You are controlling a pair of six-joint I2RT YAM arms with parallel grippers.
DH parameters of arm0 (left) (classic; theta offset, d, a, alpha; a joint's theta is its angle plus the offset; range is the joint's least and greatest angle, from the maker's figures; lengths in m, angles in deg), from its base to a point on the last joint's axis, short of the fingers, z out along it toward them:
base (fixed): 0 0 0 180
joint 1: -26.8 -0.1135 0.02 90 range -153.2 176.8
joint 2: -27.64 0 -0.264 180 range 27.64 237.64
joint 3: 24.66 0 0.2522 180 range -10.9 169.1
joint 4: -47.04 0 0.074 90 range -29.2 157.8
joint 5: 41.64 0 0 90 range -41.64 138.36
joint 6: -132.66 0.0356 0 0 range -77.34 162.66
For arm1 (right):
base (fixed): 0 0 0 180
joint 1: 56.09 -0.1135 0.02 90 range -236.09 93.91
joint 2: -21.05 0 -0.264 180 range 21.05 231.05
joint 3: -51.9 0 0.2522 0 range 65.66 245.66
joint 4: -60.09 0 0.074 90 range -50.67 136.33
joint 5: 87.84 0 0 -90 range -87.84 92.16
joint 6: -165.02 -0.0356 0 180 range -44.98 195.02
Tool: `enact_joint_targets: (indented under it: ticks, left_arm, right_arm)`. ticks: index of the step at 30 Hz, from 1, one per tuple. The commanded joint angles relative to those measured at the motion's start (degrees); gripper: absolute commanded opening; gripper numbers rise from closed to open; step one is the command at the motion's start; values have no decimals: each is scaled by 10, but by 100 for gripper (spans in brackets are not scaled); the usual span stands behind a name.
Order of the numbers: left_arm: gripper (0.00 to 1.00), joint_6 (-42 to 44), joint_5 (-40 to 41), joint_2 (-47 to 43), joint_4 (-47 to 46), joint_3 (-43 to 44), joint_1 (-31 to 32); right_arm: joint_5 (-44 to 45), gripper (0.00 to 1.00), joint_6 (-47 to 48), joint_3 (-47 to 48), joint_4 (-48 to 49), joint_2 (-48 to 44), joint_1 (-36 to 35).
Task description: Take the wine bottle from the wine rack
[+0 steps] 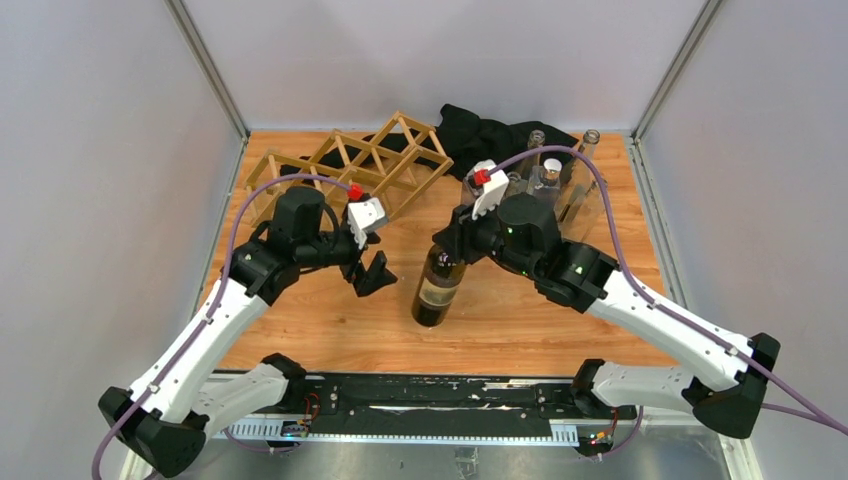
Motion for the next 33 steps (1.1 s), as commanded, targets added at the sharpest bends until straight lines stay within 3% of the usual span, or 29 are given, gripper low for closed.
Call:
enact_joint_targets:
  ticks: [1, 10, 24, 33]
  left_arm:
    - [100, -2, -10, 21, 41, 34, -59]
    - [100, -7, 48, 47, 51, 60, -127]
    - [100, -42, 75, 103, 42, 97, -227]
    - [100, -34, 74, 94, 19, 72, -239]
  right_arm:
    - [60, 0, 46, -16, -2, -50, 1]
    - [137, 0, 109, -56, -13, -61, 7]
    - [118, 0, 115, -87, 66, -29, 87]
    - [114, 0, 139, -90, 124, 16, 119]
